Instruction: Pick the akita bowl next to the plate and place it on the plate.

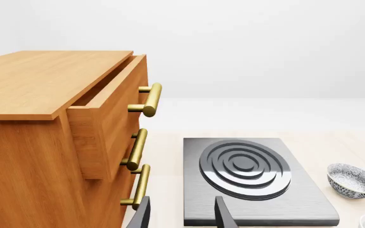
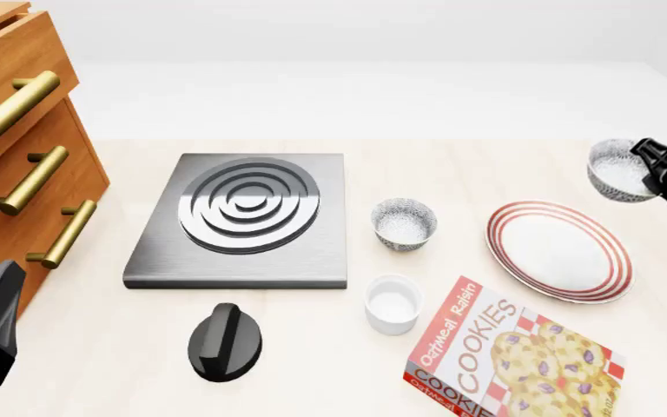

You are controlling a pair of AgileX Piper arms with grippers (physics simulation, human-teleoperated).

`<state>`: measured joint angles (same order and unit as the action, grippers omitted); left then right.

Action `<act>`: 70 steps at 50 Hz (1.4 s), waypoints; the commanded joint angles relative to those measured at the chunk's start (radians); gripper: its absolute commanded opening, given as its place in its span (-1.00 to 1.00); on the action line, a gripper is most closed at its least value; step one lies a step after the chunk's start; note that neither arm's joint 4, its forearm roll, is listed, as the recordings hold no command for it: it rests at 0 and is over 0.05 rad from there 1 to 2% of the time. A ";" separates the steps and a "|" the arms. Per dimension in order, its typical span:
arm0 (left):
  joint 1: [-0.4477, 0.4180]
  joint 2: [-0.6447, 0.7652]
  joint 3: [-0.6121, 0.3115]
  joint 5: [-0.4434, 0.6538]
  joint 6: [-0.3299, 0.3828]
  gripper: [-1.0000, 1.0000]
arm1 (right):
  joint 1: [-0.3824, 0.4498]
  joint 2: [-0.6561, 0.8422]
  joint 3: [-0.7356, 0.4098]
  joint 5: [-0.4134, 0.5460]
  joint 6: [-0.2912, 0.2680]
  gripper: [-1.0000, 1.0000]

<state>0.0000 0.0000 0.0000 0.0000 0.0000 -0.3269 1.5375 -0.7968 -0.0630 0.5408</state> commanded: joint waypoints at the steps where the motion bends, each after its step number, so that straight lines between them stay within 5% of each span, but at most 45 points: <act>1: 0.000 0.000 0.000 0.000 0.000 1.00 | 0.014 -0.040 0.042 -0.013 0.000 -1.00; 70: 0.000 0.000 0.000 0.000 0.000 1.00 | 0.075 0.017 0.177 -0.142 -0.078 -1.00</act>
<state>0.0000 0.0000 0.0000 0.0000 0.0000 -0.2566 1.5463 -0.6359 -0.1818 0.4654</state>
